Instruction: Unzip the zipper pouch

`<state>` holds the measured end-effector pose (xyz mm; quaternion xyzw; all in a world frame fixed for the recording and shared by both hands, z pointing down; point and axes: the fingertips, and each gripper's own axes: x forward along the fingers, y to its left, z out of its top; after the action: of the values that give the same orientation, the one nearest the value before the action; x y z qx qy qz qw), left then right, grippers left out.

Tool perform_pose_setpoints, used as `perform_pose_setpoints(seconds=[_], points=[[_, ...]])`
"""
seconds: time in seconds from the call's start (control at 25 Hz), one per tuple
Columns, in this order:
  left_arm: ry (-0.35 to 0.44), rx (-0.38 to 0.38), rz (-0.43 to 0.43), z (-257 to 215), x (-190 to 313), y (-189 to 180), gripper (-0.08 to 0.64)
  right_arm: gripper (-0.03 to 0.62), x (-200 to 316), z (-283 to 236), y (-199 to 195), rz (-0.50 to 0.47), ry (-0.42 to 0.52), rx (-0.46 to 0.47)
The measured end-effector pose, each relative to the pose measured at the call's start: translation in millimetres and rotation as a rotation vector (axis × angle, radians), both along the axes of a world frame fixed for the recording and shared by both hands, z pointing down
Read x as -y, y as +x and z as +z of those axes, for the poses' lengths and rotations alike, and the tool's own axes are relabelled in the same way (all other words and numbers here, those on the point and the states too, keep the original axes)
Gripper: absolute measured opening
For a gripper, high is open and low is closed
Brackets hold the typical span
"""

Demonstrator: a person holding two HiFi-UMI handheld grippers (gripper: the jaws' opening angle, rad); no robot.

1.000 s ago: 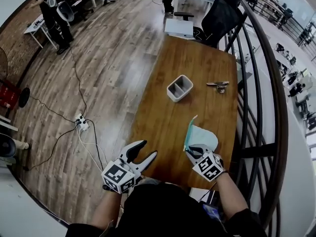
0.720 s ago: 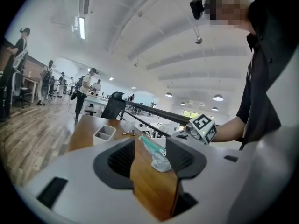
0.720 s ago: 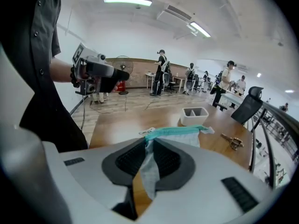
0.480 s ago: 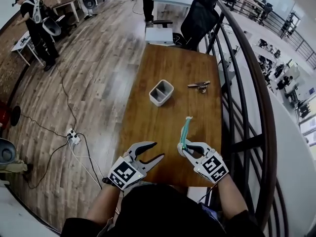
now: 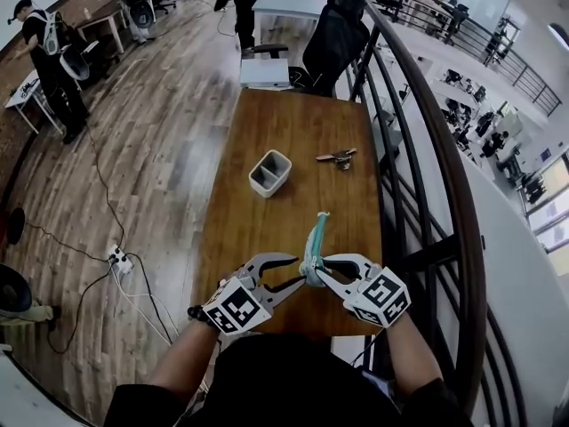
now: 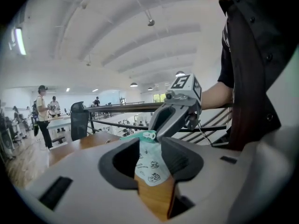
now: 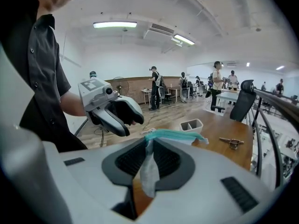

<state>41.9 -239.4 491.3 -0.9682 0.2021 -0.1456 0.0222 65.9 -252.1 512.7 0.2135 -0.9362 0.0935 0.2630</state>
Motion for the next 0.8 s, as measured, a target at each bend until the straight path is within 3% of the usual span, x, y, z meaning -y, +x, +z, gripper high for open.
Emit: perform_pose_setpoints(seconds=[0.4,0.8], points=[[0.083,0.097,0.077,-0.3,5.0,17.6,0.138,0.048,1.4,-7.9,-4.7,-0.005,-0.007,0.017],[0.12,0.214,0.162,12.2,1.4,18.1,0.084,0.048,-3.8,3.9,-7.9,-0.056,0.036,-0.09]])
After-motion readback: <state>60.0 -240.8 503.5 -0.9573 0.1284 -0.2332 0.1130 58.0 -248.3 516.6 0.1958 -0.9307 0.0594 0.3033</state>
